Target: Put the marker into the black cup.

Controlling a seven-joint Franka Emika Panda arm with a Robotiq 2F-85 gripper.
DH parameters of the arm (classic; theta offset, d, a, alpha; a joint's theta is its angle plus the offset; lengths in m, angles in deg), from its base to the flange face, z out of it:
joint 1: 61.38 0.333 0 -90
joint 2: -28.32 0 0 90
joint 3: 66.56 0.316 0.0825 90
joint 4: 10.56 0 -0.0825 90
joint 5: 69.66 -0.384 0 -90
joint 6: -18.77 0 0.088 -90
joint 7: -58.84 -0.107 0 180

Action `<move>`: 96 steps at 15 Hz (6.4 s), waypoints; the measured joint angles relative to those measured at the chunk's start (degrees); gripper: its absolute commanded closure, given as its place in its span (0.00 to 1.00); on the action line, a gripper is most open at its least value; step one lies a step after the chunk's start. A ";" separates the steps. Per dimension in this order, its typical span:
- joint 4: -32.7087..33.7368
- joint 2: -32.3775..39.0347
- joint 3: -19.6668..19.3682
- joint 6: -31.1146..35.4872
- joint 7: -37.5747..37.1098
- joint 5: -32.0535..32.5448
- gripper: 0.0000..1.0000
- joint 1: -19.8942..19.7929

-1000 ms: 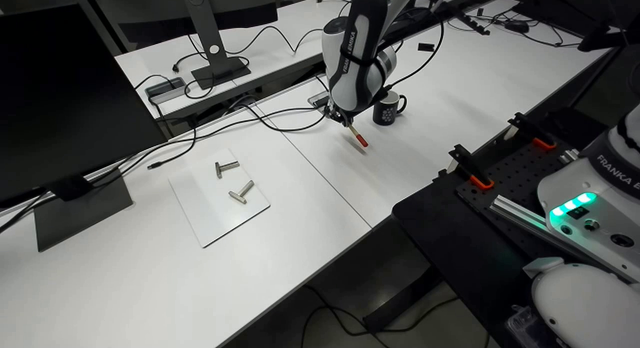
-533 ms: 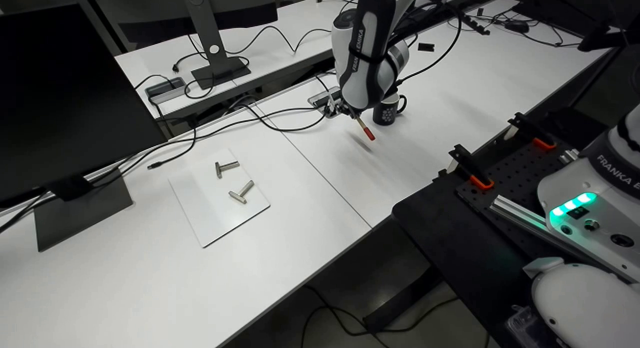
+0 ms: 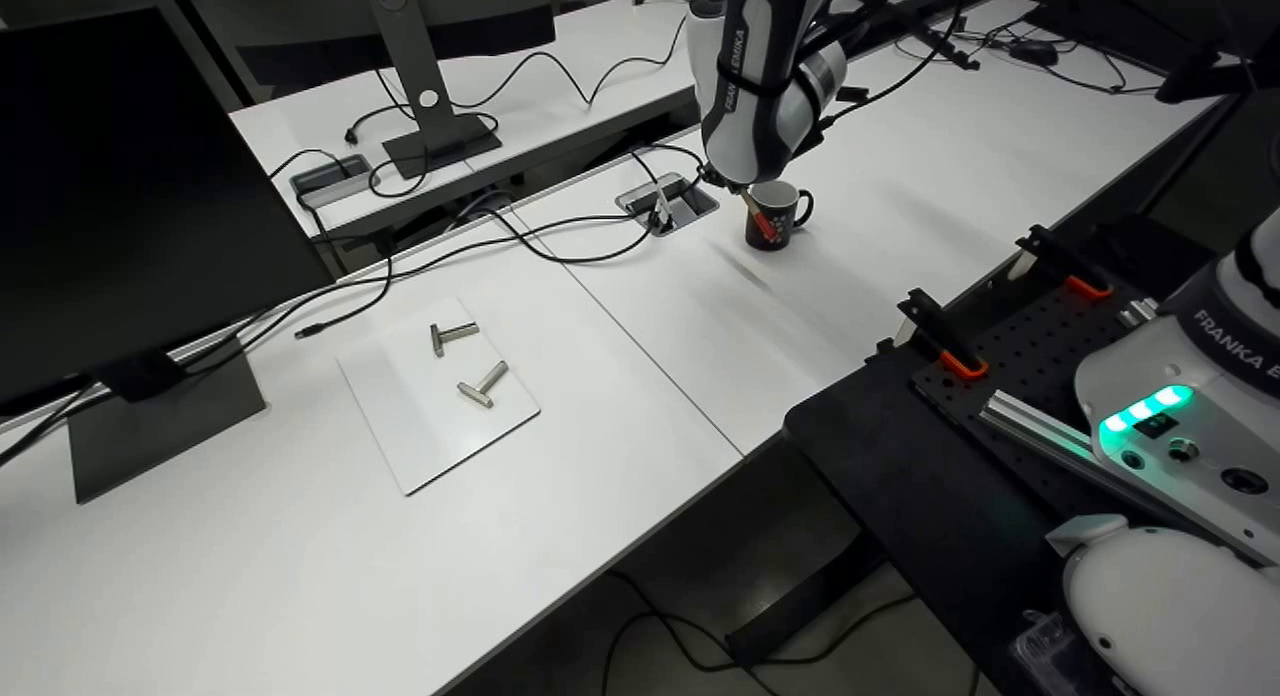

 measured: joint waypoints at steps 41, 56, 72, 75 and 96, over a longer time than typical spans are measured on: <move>-0.87 10.13 -15.08 2.12 -19.20 -16.02 0.96 12.30; 2.33 16.46 -18.94 1.29 -31.93 -16.48 0.53 15.30; 2.67 15.86 -15.93 10.02 -26.11 -13.92 0.00 14.19; 2.67 14.07 -13.25 13.33 -17.34 -12.86 0.00 12.38; -0.85 6.95 -5.40 25.43 20.66 -9.33 0.00 6.56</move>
